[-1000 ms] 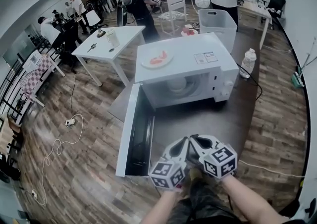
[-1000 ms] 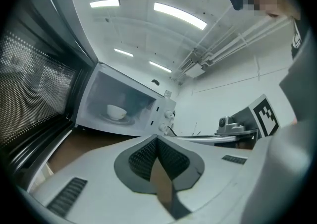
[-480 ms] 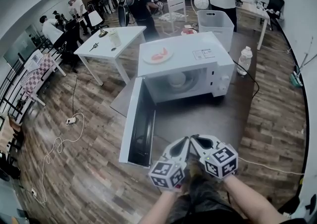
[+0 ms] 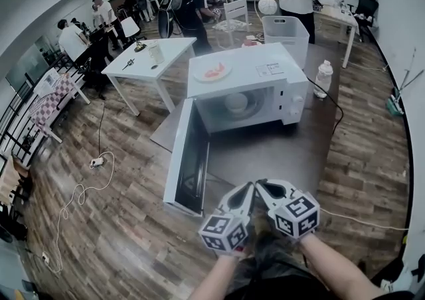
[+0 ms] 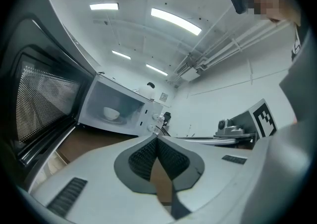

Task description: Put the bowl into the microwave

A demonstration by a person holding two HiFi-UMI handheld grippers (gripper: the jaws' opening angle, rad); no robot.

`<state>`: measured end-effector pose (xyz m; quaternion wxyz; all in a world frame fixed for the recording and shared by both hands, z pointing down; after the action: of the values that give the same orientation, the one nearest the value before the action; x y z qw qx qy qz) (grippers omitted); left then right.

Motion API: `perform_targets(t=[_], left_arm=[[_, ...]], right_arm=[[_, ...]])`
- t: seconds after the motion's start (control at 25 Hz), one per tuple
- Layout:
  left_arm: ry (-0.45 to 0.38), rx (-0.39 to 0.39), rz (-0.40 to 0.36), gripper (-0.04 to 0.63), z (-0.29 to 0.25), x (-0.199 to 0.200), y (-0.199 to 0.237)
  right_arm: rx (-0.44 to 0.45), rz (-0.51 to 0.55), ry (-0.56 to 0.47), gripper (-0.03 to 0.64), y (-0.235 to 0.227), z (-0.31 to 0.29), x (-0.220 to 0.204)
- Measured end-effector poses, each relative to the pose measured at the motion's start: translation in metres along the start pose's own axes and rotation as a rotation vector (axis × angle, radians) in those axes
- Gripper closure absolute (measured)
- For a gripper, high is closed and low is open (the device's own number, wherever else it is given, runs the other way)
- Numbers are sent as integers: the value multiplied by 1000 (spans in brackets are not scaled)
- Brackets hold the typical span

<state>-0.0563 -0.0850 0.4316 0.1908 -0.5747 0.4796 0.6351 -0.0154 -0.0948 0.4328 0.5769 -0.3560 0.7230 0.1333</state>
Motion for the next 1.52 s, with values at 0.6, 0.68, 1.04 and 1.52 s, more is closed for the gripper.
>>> perform_targets(t=[0.6, 0.68, 1.04, 1.52], left_arm=[[-22, -23, 9, 595, 23, -3, -23], [-20, -25, 7, 595, 26, -4, -26], [-18, -38, 22, 595, 37, -11, -37], [-20, -37, 32, 595, 52, -22, -54]], right_arm=[[-17, -4, -27, 615, 21, 30, -5], [-17, -10, -31, 615, 23, 33, -6], [-9, -31, -39, 615, 32, 47, -14], [11, -26, -31, 617, 44, 67, -24]])
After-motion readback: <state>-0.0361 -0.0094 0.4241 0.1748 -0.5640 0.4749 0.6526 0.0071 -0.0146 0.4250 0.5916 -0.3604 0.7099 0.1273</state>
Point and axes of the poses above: the fingertips, and each gripper's own axes: z backward along the fingers, y to its left, x out of its top, the point moved 2 cm from there along z, backward along the fingers, and after that the axes turned 1 degree about -x, right-handed, at the moved point
